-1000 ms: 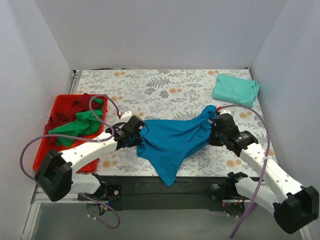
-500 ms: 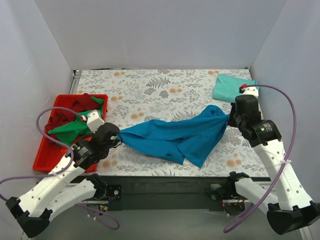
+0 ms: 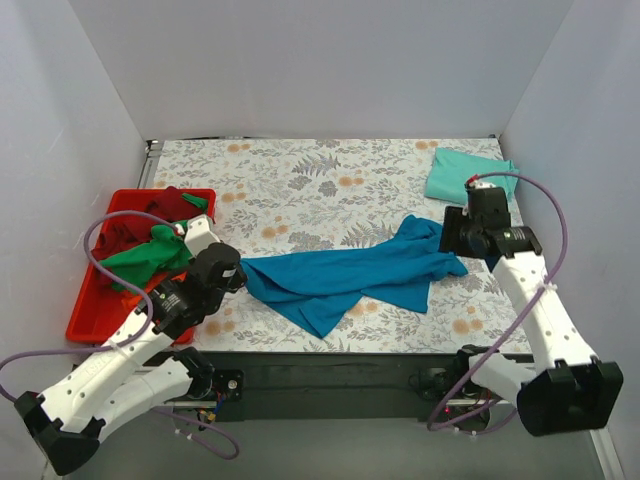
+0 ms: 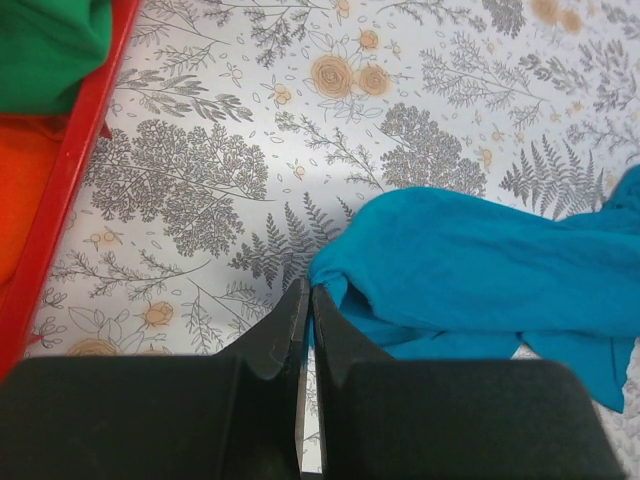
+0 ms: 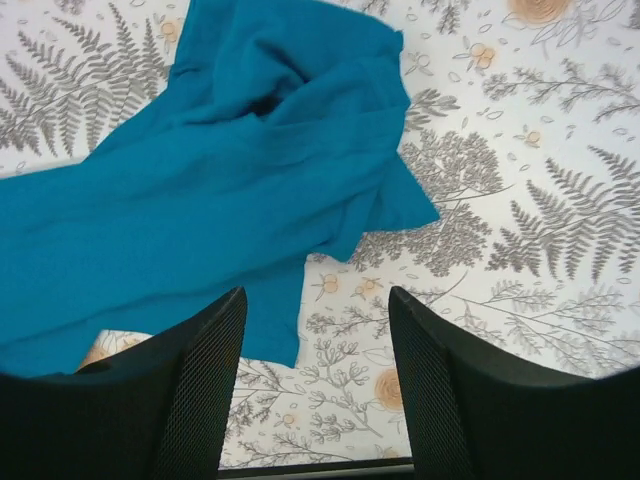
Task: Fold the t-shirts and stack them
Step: Flatten the tshirt out
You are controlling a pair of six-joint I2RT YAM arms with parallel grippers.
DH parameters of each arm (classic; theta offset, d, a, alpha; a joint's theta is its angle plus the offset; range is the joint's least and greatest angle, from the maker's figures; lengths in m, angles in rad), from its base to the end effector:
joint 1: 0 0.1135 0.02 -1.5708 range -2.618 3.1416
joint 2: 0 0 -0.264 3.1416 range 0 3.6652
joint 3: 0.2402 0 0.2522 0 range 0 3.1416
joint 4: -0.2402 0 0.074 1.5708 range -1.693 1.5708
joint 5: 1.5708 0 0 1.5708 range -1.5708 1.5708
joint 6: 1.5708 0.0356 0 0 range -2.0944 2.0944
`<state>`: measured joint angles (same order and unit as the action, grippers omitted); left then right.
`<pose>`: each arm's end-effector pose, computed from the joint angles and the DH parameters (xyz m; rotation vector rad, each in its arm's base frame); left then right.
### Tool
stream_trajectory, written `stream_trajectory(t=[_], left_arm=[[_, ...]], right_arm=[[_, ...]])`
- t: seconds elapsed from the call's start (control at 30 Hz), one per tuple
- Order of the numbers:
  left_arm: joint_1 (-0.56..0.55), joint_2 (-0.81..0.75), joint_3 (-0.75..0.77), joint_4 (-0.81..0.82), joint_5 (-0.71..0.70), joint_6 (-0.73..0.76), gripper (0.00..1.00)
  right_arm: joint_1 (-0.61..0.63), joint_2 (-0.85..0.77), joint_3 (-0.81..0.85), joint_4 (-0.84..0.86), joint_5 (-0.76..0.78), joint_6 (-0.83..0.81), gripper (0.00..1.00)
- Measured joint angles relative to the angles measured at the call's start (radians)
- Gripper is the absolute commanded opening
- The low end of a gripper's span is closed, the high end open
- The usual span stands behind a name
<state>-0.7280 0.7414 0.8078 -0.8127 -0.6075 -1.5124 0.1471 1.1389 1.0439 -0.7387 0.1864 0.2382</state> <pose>0.1192 -0.0790 0.2978 -1.1186 1.9162 -0.5653 0.2307 0.0275 0.3091 0.1946 2.3781 -0.0424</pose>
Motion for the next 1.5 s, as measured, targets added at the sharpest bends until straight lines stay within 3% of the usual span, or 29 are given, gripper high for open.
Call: stream_trajectory(t=[0.13, 0.17, 0.73, 1.4, 1.5], left_arm=[[0.0, 0.032, -0.018, 0.039, 0.025, 0.058, 0.0], [0.0, 0.037, -0.018, 0.066, 0.032, 0.07, 0.0], [0.0, 0.037, -0.054, 0.088, 0.048, 0.073, 0.0], [0.0, 0.037, -0.054, 0.08, 0.05, 0.068, 0.0], [0.0, 0.037, -0.054, 0.08, 0.049, 0.068, 0.0]], right_arm=[[-0.001, -0.19, -0.206, -0.002, -0.08, 0.033, 0.59], [-0.001, -0.259, -0.356, -0.029, -0.138, 0.075, 0.58], [0.05, -0.138, -0.51, 0.114, -0.22, 0.225, 0.48], [0.051, -0.066, -0.558, 0.236, -0.239, 0.238, 0.39], [0.051, -0.066, -0.563, 0.251, -0.24, 0.242, 0.33]])
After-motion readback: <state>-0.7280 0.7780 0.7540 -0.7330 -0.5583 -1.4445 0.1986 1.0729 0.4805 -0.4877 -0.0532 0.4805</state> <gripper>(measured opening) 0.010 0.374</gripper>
